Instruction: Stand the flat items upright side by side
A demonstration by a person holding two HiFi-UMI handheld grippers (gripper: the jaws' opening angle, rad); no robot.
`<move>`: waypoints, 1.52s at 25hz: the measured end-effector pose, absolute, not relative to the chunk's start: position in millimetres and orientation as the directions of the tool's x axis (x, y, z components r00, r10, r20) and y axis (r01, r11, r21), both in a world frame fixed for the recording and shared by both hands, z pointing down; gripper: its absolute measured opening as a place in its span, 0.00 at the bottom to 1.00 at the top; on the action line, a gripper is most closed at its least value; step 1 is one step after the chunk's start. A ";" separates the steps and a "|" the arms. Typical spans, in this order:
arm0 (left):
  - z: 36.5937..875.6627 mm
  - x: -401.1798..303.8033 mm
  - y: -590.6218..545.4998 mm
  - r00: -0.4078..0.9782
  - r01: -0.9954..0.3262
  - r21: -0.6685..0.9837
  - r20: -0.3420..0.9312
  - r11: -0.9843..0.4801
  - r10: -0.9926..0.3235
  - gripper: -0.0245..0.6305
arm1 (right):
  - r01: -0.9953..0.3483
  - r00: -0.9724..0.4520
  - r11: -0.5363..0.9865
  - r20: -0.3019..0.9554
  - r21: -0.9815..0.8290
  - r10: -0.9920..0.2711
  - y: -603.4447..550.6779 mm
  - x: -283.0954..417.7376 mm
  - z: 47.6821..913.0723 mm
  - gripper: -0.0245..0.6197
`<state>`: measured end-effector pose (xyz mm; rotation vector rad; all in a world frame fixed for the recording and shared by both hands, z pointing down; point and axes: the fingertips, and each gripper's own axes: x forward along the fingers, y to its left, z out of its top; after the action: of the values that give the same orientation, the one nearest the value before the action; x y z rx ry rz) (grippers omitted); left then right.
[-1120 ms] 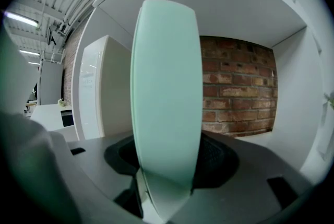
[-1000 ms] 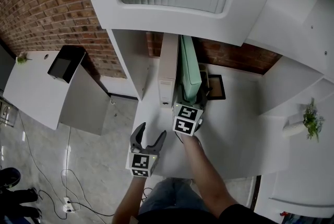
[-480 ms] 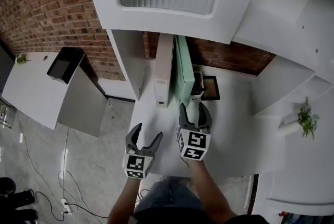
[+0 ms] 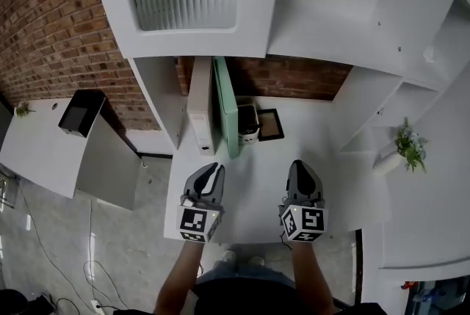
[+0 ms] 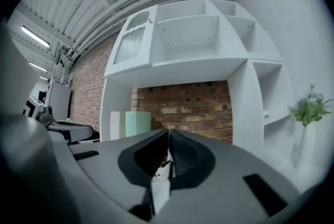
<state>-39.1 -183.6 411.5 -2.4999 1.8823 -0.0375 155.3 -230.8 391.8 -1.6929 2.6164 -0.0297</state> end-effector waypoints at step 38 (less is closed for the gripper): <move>400.2 90.0 -200.7 0.467 -0.882 -0.042 0.038 -0.469 -0.883 0.05 | -0.980 -0.197 0.196 0.040 -0.038 -0.979 -192.3 313.1 416.0 0.03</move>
<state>90.0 -200.7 400.2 -2.6772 1.6106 -0.0841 313.1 -192.3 416.0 -1.9945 2.4346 -0.0869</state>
